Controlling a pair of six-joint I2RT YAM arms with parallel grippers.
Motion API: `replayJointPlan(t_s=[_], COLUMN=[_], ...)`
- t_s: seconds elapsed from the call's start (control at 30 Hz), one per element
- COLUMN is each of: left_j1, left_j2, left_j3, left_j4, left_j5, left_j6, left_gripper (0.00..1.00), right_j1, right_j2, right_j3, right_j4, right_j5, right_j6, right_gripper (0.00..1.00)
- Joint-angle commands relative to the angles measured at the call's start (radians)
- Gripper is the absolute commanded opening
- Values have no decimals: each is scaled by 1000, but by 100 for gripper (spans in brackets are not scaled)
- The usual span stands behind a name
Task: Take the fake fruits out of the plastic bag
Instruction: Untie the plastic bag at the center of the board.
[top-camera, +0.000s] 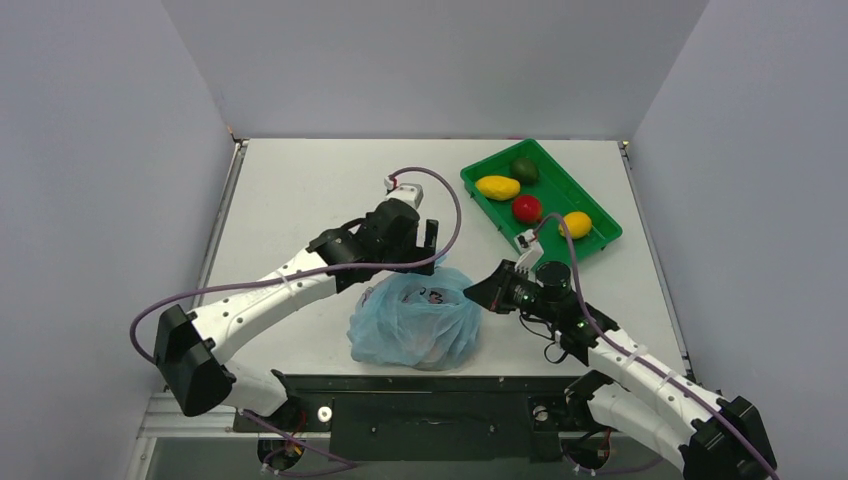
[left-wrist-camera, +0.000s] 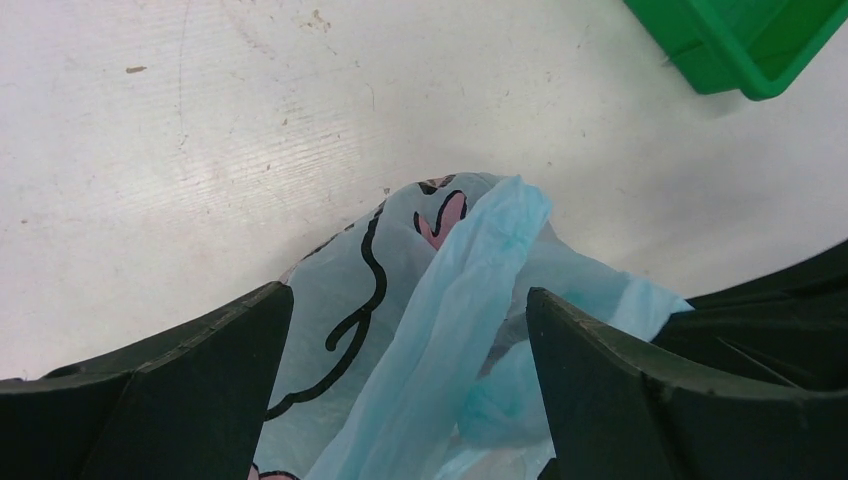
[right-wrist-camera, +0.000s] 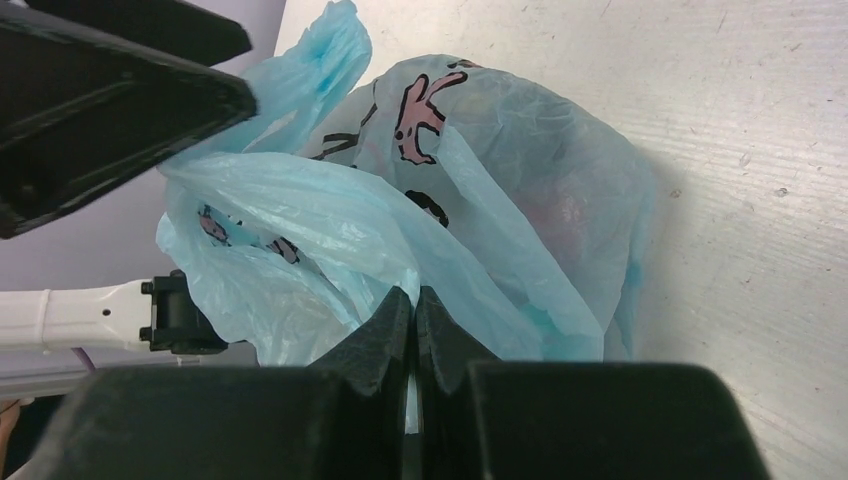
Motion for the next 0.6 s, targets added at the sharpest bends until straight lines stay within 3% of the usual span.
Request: replayJointPlan(t_s=[0.0, 0.2, 0.33, 0.43, 0.47, 0.5, 0.57], left_j1=[15, 17, 16, 17, 17, 17, 17], left_j2=[43, 79, 44, 7, -17, -29, -76], left_j3=[57, -15, -64, -87, -102, -109, -135], left_j4=[59, 174, 212, 214, 214, 210, 207], left_j5=[44, 179, 194, 177, 173, 155, 125], left_j6=[15, -27, -43, -44, -48, -52, -69], left_gripper=[85, 81, 67, 45, 42, 31, 19], right_j1=[-1, -1, 0, 5, 7, 16, 43], right_j2=[-34, -46, -48, -44, -47, -50, -67], right_j3=[16, 12, 15, 36, 42, 58, 84], right_j4=[1, -26, -40, -102, -120, -159, -224], right_j5=[2, 4, 10, 26, 45, 56, 119], right_j6=[-22, -47, -64, -104, -128, -143, -186], right_gripper=[0, 0, 0, 0, 0, 0, 7])
